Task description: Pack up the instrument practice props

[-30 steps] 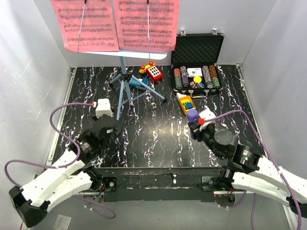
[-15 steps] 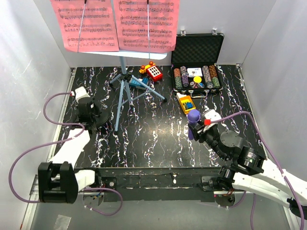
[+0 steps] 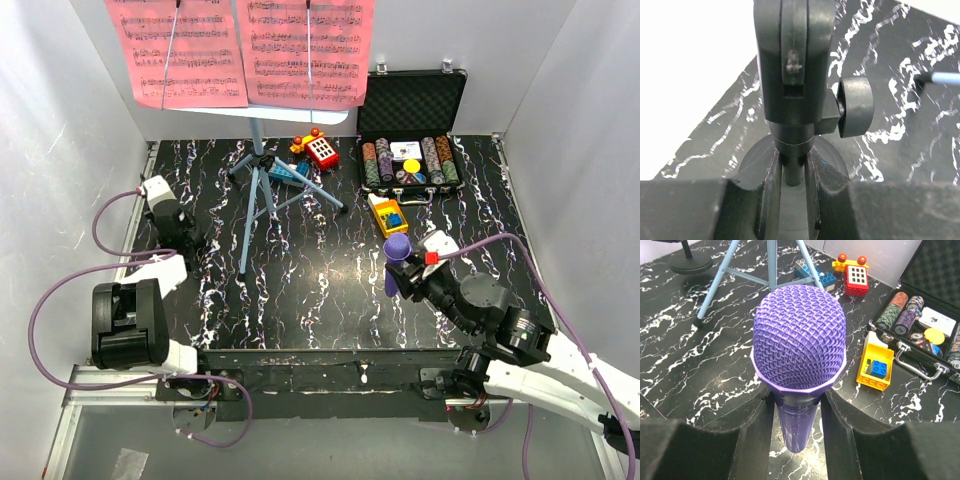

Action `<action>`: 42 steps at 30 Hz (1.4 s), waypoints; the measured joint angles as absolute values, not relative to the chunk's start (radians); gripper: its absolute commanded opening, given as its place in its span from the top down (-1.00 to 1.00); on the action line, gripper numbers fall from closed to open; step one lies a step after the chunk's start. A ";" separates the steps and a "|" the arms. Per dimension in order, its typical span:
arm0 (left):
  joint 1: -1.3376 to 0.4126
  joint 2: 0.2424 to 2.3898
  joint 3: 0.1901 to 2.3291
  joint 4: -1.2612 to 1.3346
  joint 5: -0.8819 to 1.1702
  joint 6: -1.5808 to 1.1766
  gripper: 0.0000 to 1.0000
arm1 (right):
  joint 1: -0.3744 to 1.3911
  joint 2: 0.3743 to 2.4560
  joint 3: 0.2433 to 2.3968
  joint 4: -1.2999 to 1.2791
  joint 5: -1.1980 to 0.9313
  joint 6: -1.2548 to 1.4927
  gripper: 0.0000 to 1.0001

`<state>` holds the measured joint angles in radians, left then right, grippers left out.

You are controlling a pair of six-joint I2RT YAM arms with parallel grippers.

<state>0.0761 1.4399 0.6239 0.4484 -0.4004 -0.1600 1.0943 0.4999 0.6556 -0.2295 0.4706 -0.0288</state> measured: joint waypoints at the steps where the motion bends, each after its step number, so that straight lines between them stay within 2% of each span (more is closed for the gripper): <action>1: 0.093 1.440 0.626 0.466 -0.400 -0.151 1.00 | 1.094 0.494 0.656 -0.229 0.467 -0.029 0.97; 10: 0.207 1.443 0.611 0.561 -0.395 -0.078 1.00 | 1.094 0.454 0.627 -0.209 0.449 -0.029 0.97; 20: 0.214 1.537 0.610 0.546 -0.401 -0.068 1.00 | 1.094 0.442 0.624 -0.207 0.440 -0.029 0.97; 21: 0.214 1.537 0.610 0.546 -0.401 -0.068 0.96 | 1.094 0.439 0.624 -0.207 0.439 -0.029 0.97; 23: 0.214 1.537 0.610 0.540 -0.402 -0.070 0.72 | 1.094 0.436 0.624 -0.207 0.438 -0.029 0.97; 27: 0.214 1.536 0.610 0.535 -0.404 -0.079 0.05 | 1.095 0.430 0.624 -0.207 0.438 -0.029 0.97; 28: 0.214 1.534 0.610 0.533 -0.404 -0.083 -0.04 | 1.094 0.429 0.624 -0.207 0.438 -0.029 0.97; 32: 0.214 1.491 0.609 0.480 -0.405 -0.127 -0.22 | 1.095 0.426 0.624 -0.207 0.437 -0.029 0.97; 38: 0.214 1.391 0.603 0.392 -0.411 -0.196 -0.34 | 1.095 0.430 0.624 -0.207 0.437 -0.029 0.97; 42: 0.214 1.276 0.604 0.245 -0.424 -0.259 -0.41 | 1.095 0.448 0.624 -0.207 0.432 -0.028 0.97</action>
